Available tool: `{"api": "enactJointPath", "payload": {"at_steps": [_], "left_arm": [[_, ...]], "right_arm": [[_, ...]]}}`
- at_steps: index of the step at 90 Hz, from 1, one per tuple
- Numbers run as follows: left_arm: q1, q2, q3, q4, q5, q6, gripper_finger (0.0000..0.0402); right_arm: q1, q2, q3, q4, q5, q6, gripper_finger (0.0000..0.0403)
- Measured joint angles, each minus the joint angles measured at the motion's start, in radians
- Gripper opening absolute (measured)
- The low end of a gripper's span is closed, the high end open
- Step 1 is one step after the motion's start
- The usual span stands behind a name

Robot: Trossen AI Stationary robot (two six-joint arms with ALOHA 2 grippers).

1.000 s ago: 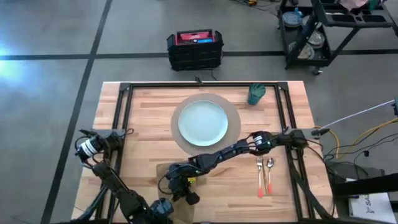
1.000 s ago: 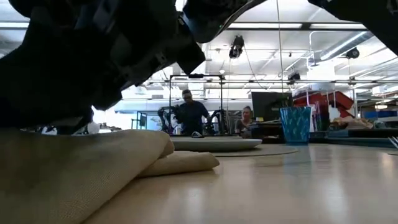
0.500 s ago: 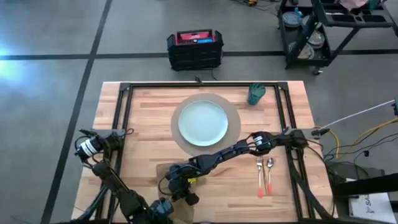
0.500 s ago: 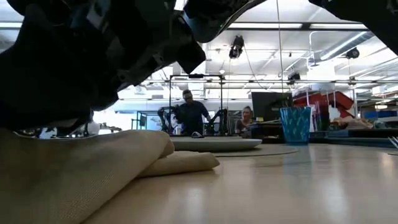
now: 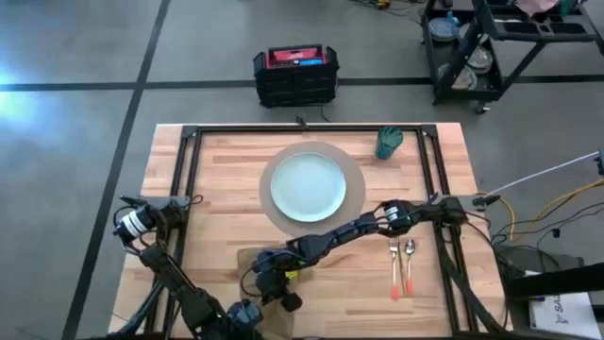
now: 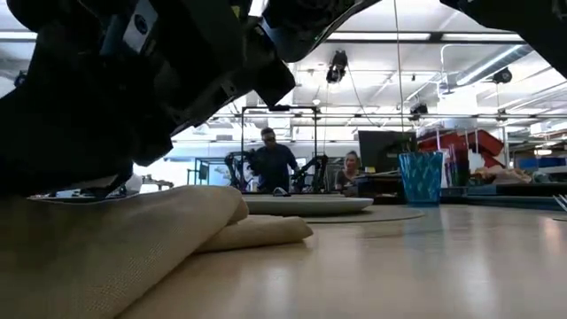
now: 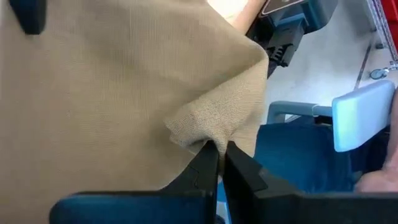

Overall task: Set table place
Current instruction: Fold the brown table napkin

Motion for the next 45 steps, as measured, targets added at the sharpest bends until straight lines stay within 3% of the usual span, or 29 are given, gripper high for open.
{"api": "enactJointPath", "payload": {"at_steps": [16, 45], "left_arm": [[-0.002, -0.039, 0.037, -0.135, -0.012, -0.001, 0.0000], [-0.007, -0.094, 0.101, -0.380, -0.031, -0.027, 0.0000]], "right_arm": [[-0.003, -0.051, 0.002, -0.110, 0.168, -0.049, 0.0000], [0.020, -0.119, 0.000, -0.272, 0.310, -0.087, 0.0000]]}}
